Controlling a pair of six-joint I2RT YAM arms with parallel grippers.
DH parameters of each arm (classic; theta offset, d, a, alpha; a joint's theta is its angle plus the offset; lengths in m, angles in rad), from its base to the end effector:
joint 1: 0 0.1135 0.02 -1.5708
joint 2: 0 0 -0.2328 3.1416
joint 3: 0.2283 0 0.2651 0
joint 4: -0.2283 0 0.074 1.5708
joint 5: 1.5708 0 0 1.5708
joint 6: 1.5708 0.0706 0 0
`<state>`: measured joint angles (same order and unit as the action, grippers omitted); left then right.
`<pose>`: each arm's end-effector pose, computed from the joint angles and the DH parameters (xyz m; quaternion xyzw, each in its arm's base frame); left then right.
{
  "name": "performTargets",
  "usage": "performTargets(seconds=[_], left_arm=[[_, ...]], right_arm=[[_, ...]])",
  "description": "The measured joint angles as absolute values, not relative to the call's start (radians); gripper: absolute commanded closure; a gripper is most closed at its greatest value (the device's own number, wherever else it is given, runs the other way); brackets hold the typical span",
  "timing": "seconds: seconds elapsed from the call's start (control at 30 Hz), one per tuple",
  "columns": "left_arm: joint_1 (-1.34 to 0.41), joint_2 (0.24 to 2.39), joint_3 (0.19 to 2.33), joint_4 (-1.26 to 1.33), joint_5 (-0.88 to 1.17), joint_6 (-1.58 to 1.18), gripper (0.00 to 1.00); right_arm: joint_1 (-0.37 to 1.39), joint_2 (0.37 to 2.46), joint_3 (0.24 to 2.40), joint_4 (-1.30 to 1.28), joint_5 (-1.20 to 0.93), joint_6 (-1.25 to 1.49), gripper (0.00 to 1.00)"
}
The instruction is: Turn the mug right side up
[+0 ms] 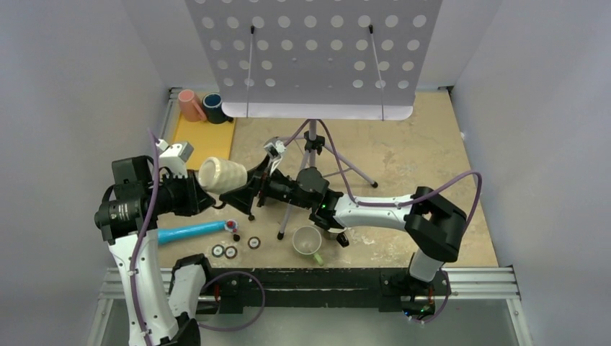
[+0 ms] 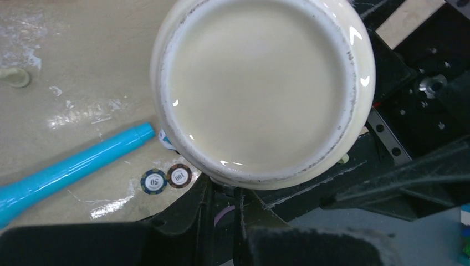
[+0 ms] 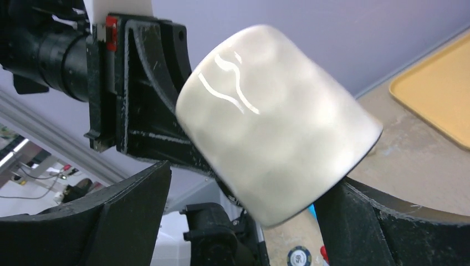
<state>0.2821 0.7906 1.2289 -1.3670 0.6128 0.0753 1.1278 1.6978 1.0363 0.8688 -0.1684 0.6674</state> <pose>0.1491 0.0009 0.3374 0.0013 0.9097 -0.2282 0.3469 0.1739 0.3941 0.2627 -0.2068 0.5965 0.6380 0.4410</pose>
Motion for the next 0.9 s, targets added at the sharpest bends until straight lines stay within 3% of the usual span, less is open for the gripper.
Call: performTargets(seconds=[0.07,0.1,0.2,0.27,0.3,0.33,0.37,0.4,0.47,0.53,0.6,0.77,0.9], left_arm=[[0.28,0.782,1.242,-1.385,0.638,0.079,1.0],[0.28,0.776,1.247,-1.392,0.653,0.083,1.0],[0.282,0.755,1.258,-1.395,0.675,0.093,1.0],[0.285,0.761,1.265,-1.377,0.682,0.099,1.0],[0.288,0.765,1.268,-1.365,0.686,0.099,1.0],[0.291,0.77,1.272,-1.354,0.693,0.096,0.87],[0.292,0.776,1.272,-1.366,0.709,0.092,0.61],[0.292,0.785,1.272,-1.371,0.716,0.092,0.46],[0.29,0.789,1.272,-1.376,0.725,0.121,0.24],[0.282,0.78,1.271,-1.38,0.715,0.15,0.09],[0.281,0.761,1.266,-1.375,0.675,0.166,0.0],[0.28,0.717,1.266,-1.37,0.458,0.219,0.0],[0.28,0.718,1.268,-1.323,0.297,0.247,0.0]], right_arm=[[1.123,1.699,1.036,0.902,-0.176,0.683,0.2],[1.12,1.702,1.036,0.926,-0.18,0.69,0.37],[1.113,1.714,1.036,0.991,-0.22,0.721,0.65],[1.114,1.715,1.036,1.023,-0.247,0.731,1.0],[1.114,1.715,1.036,1.033,-0.261,0.739,1.0],[1.114,1.715,1.036,1.064,-0.283,0.716,1.0],[1.118,1.711,1.036,1.078,-0.283,0.697,1.0],[1.119,1.708,1.034,1.078,-0.282,0.683,1.0],[1.119,1.708,1.031,1.074,-0.279,0.67,1.0],[1.117,1.708,1.024,1.047,-0.273,0.656,1.0],[1.115,1.706,1.021,0.987,-0.266,0.626,1.0],[1.131,1.662,1.056,0.655,-0.189,0.46,1.0],[1.183,1.697,1.291,0.216,-0.097,0.262,1.0]])
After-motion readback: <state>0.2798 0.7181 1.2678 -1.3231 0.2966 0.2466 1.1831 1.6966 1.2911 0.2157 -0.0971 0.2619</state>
